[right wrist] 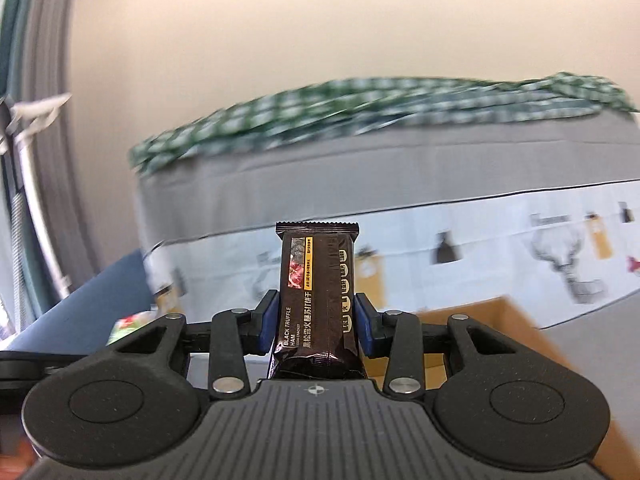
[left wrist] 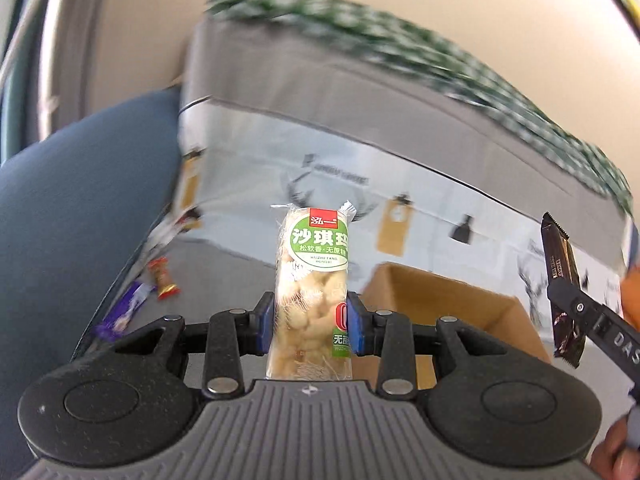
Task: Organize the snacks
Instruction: 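Lift the chocolate bar and milk-candy bar with both tools over the box, then open both tools to drop the chocolate bar and milk-candy bar into the box, then move both tools back to the remaining snacks beside the box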
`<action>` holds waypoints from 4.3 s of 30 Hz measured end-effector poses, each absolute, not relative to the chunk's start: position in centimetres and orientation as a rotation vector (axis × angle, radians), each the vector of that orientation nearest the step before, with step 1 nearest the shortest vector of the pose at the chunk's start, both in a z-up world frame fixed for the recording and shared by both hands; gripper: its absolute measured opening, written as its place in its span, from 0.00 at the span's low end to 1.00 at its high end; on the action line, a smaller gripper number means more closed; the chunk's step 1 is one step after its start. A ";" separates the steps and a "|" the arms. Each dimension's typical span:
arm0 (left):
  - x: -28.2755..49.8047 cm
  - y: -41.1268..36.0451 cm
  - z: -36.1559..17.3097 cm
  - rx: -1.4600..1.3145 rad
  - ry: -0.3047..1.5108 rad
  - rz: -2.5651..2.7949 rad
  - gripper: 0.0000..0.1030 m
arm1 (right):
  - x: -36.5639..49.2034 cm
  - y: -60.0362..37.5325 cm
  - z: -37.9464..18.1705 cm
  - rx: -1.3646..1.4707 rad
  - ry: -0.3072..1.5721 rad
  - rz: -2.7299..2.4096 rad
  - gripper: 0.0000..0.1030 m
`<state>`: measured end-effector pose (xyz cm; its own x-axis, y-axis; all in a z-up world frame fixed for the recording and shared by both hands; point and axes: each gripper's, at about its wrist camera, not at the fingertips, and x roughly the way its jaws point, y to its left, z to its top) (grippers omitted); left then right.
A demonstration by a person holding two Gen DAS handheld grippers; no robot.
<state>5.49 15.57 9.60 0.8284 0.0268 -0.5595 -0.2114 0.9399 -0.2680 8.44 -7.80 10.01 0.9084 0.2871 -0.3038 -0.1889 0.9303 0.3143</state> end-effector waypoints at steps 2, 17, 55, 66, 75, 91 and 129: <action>5.8 14.0 9.6 -0.283 0.577 0.102 0.38 | 8.5 -10.2 9.0 0.287 0.351 0.216 0.40; 9.6 8.8 8.3 -0.289 0.593 0.006 0.39 | 10.2 -19.5 4.6 0.260 0.375 0.143 0.40; 9.9 3.7 8.6 -0.345 0.505 -0.221 0.38 | 9.9 -19.1 4.5 0.216 0.350 0.178 0.40; 9.9 3.5 8.5 -0.343 0.500 -0.229 0.38 | 9.8 -19.2 4.5 0.203 0.339 0.185 0.40; 10.0 3.3 8.5 -0.347 0.498 -0.238 0.39 | 9.5 -19.0 4.6 0.193 0.320 0.197 0.40; 10.1 3.8 8.4 -0.321 0.507 -0.243 0.53 | 9.5 -19.1 4.7 0.221 0.300 0.199 0.65; 11.5 23.7 -6.4 0.293 0.812 0.528 0.60 | 9.8 -5.0 5.9 0.335 0.433 0.400 0.65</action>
